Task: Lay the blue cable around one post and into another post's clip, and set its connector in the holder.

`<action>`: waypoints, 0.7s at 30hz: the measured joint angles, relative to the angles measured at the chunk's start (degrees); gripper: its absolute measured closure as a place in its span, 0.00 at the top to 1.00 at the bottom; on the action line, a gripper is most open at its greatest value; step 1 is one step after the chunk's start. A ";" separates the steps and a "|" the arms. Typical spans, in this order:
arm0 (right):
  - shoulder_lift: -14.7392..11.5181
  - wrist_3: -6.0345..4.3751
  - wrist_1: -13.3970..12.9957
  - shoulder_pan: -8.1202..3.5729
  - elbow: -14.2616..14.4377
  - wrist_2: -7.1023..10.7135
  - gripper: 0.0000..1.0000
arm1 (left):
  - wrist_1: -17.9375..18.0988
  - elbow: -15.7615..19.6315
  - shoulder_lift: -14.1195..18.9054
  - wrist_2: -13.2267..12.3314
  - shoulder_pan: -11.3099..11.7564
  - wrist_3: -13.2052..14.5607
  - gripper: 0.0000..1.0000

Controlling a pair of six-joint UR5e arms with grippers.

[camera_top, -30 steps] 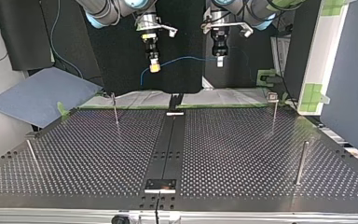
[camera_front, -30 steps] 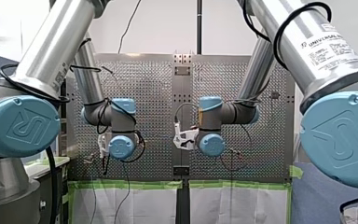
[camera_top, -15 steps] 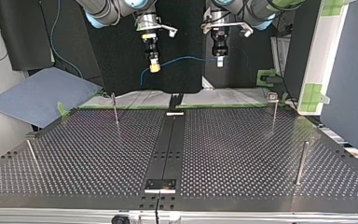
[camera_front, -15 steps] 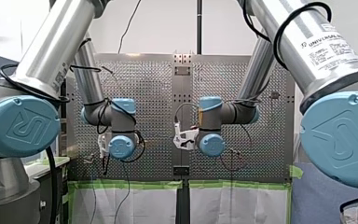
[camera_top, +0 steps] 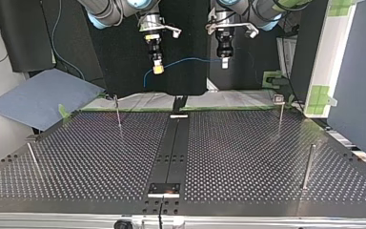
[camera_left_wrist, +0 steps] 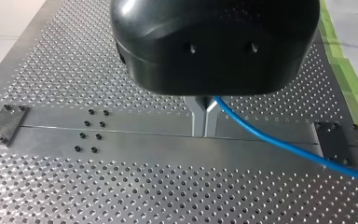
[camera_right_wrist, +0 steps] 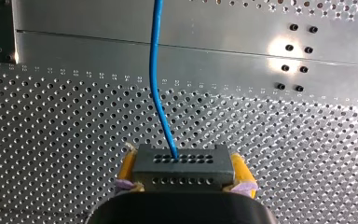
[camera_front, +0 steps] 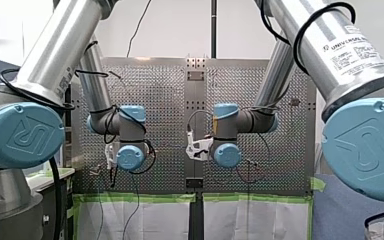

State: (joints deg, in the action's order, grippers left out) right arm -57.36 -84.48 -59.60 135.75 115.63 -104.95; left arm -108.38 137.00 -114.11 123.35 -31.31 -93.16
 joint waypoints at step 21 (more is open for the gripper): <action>0.00 0.00 0.00 0.00 0.00 0.00 0.00 | 0.00 0.00 0.00 0.00 0.00 0.00 0.24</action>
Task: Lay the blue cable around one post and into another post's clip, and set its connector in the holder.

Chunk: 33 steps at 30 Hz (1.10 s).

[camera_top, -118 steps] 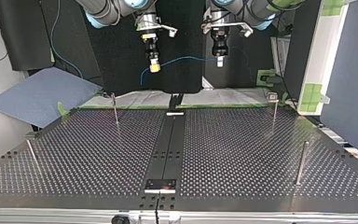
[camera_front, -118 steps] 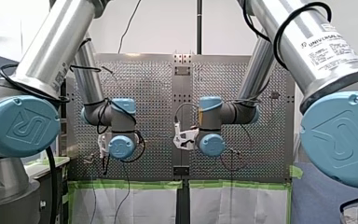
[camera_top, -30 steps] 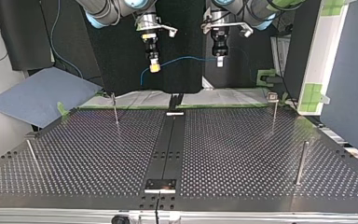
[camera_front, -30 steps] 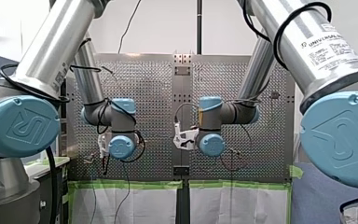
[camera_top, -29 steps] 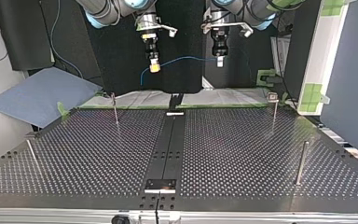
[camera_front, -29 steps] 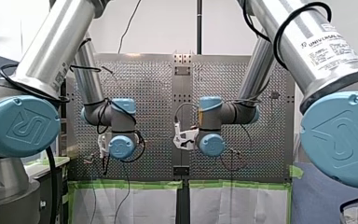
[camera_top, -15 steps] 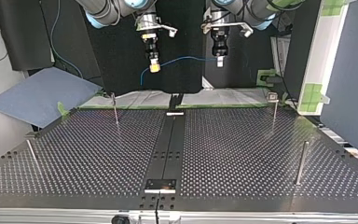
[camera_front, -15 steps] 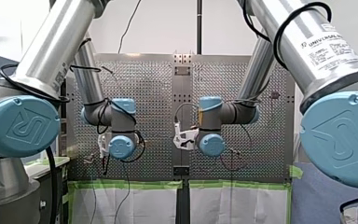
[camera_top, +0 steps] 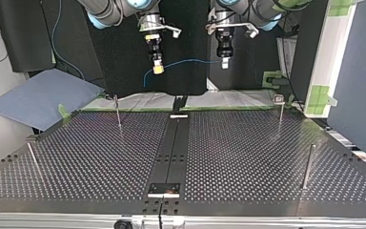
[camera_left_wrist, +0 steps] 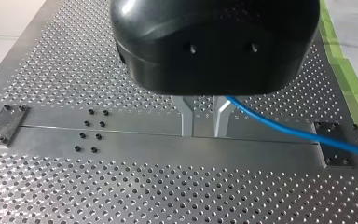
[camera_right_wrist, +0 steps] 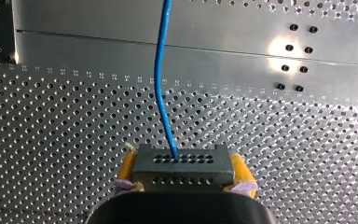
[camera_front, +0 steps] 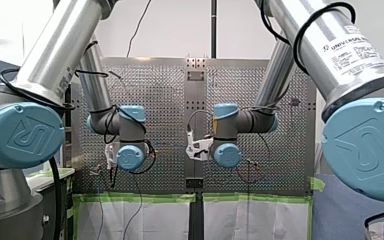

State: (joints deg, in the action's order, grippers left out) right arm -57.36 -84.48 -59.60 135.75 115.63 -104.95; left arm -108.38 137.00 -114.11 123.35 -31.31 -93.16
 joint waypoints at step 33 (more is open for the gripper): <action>2.82 -0.33 1.08 1.23 -0.08 0.08 0.00 | 0.25 1.17 -2.42 -1.01 -0.08 0.17 0.08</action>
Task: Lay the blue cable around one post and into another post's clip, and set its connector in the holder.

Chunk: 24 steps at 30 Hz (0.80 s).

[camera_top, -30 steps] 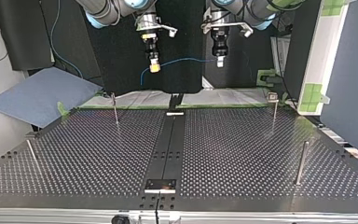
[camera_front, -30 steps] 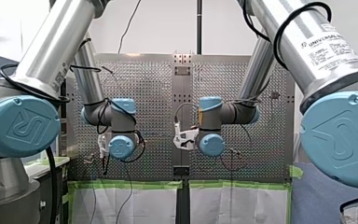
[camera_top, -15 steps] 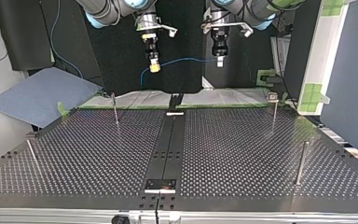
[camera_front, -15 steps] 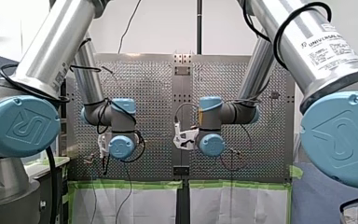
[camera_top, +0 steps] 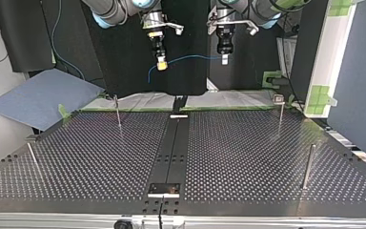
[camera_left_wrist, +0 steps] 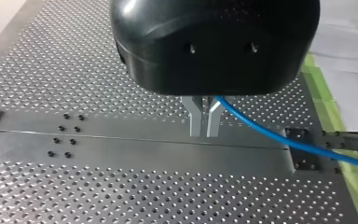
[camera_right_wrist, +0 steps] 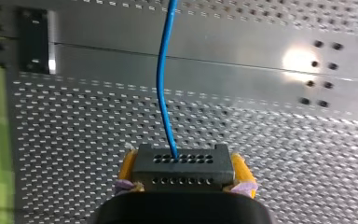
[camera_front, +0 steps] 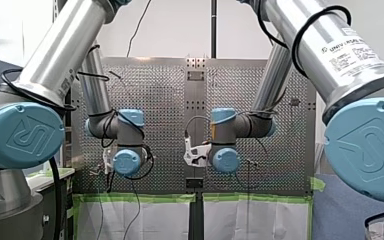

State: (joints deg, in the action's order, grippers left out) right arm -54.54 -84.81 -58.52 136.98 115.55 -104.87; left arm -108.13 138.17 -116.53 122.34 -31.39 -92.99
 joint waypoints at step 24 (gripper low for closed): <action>2.28 -0.02 0.07 0.09 0.00 0.01 0.00 | 0.01 0.06 -0.39 -0.05 -0.01 0.00 0.08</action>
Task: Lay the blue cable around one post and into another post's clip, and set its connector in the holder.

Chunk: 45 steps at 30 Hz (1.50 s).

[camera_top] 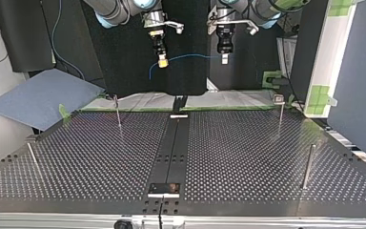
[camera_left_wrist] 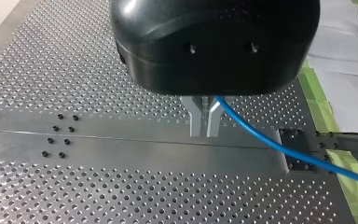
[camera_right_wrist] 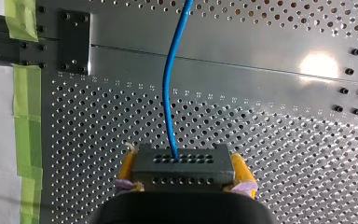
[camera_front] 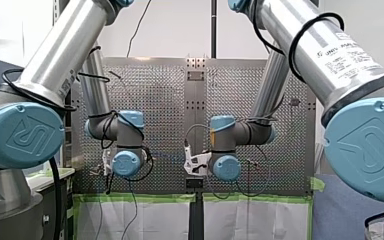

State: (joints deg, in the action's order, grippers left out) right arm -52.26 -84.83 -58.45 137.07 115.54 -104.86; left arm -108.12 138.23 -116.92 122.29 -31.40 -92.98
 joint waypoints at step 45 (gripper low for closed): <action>-11.23 -11.22 11.24 -0.26 -4.56 -1.24 0.00 | -11.20 -6.59 11.20 2.23 2.00 -6.35 0.11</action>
State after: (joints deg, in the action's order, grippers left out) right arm -63.49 -96.05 -47.22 136.81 110.98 -106.10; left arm -119.32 131.64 -105.72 124.52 -29.39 -99.34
